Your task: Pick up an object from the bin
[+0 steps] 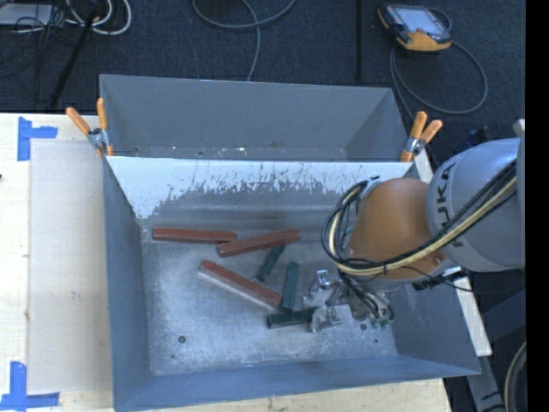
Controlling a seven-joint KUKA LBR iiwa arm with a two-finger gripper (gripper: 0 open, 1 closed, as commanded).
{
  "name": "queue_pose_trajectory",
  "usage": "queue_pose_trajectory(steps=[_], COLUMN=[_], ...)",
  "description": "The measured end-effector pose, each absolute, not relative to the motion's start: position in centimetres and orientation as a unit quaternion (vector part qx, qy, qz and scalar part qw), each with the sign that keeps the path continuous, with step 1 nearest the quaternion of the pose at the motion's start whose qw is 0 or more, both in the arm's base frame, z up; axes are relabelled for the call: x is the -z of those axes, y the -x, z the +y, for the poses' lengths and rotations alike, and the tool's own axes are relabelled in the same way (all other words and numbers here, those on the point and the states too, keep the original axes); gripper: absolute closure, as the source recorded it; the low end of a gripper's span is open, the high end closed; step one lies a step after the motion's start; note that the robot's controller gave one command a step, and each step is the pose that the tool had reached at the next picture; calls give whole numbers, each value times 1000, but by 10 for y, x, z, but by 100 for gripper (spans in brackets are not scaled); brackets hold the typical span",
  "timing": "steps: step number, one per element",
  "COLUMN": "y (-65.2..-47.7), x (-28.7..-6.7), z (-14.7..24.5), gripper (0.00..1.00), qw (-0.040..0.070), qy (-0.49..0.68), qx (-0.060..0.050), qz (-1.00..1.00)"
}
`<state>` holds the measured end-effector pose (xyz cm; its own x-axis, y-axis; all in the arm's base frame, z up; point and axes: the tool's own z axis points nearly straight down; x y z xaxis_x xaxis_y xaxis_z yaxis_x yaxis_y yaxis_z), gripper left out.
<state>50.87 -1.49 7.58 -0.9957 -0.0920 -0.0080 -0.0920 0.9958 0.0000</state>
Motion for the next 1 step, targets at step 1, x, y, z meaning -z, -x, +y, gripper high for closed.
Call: queue_pose_trajectory(steps=[1], y=[-498], x=[-225], z=[-20], gripper=[100], qw=[0], qy=[4], qx=[0], qz=[1000])
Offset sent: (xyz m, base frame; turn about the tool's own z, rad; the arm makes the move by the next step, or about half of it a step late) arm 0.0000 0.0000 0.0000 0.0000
